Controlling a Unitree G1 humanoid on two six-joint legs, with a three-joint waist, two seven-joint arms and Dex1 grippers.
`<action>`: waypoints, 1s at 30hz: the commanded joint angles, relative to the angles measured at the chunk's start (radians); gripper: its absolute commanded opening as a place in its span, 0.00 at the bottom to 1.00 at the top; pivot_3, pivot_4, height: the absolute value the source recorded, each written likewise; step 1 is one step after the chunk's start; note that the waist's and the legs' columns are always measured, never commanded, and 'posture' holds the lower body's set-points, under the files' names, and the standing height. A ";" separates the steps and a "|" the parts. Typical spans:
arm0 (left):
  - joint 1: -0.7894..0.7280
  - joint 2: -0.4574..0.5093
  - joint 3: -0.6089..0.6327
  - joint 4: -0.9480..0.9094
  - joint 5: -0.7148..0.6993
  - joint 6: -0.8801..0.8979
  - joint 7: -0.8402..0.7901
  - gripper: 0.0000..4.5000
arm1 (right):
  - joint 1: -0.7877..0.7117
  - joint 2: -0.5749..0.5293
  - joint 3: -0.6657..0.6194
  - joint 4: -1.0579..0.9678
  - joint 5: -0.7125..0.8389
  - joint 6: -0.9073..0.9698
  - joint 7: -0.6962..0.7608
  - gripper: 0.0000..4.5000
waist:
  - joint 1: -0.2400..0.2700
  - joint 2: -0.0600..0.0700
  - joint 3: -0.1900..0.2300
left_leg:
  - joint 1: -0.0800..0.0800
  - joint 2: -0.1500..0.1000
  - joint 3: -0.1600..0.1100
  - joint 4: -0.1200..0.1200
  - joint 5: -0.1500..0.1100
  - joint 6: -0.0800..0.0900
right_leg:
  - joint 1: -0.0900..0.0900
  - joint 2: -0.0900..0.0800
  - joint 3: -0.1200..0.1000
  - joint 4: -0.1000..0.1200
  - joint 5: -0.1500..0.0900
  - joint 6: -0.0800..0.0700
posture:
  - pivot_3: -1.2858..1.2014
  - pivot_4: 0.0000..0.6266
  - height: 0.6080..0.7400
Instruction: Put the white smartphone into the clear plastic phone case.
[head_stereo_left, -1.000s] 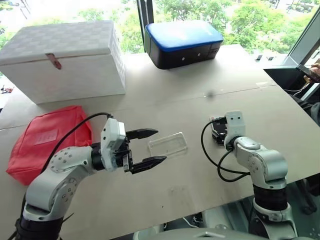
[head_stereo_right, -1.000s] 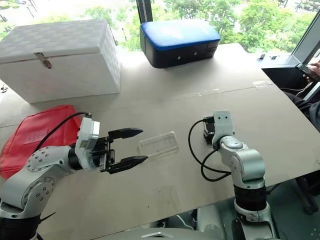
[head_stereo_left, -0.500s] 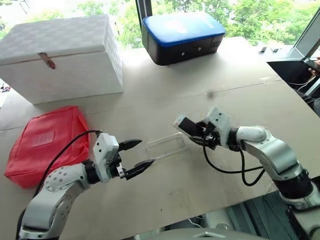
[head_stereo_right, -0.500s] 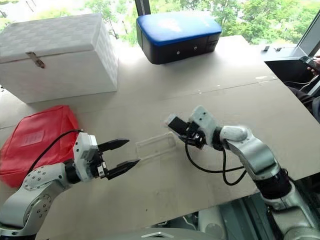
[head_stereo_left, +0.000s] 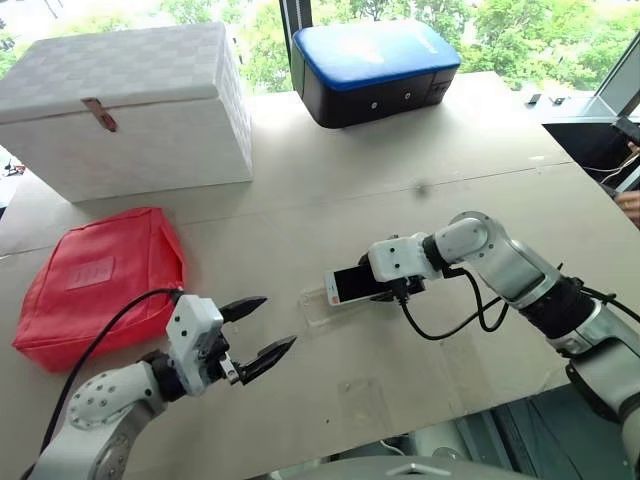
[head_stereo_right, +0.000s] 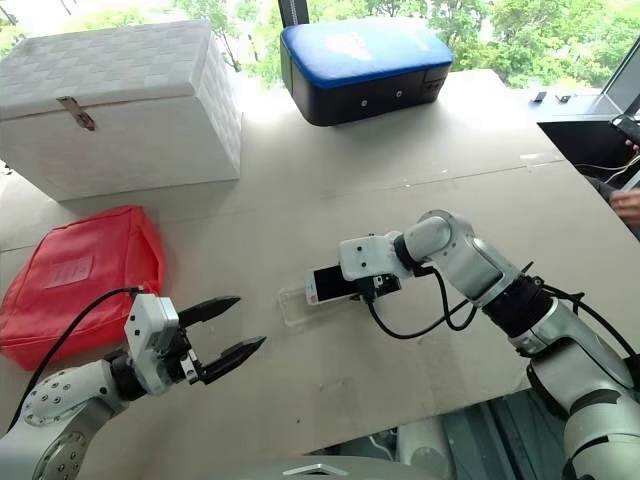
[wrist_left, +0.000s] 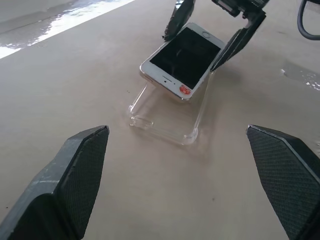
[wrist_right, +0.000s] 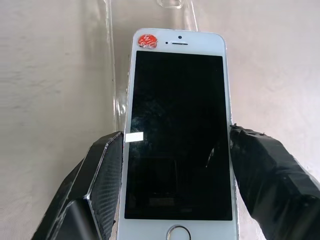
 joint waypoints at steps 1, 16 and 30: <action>0.006 -0.003 0.028 -0.016 -0.005 -0.036 -0.004 1.00 | -0.014 0.010 0.007 -0.006 -0.017 -0.035 0.063 0.62 | 0.003 0.000 0.000 | 0.000 0.000 0.000 0.000 0.000 0.000 | 0.000 0.000 -0.001 0.000 0.000 0.000 | 0.52 0.24 1.00; -0.017 0.004 0.018 0.047 0.023 -0.085 -0.028 1.00 | -0.063 0.037 0.013 0.046 -0.097 -0.044 0.193 0.62 | 0.013 0.000 0.000 | 0.000 0.000 0.000 0.001 0.000 -0.001 | 0.000 0.000 -0.001 0.001 0.000 0.000 | 0.52 0.24 1.00; -0.081 0.003 -0.037 0.052 0.047 -0.074 -0.008 1.00 | -0.049 0.051 0.055 0.107 -0.196 -0.073 0.201 0.62 | 0.014 -0.001 -0.002 | 0.002 0.000 0.000 0.002 0.000 -0.001 | 0.002 0.000 0.000 0.002 0.000 0.000 | 0.52 0.24 1.00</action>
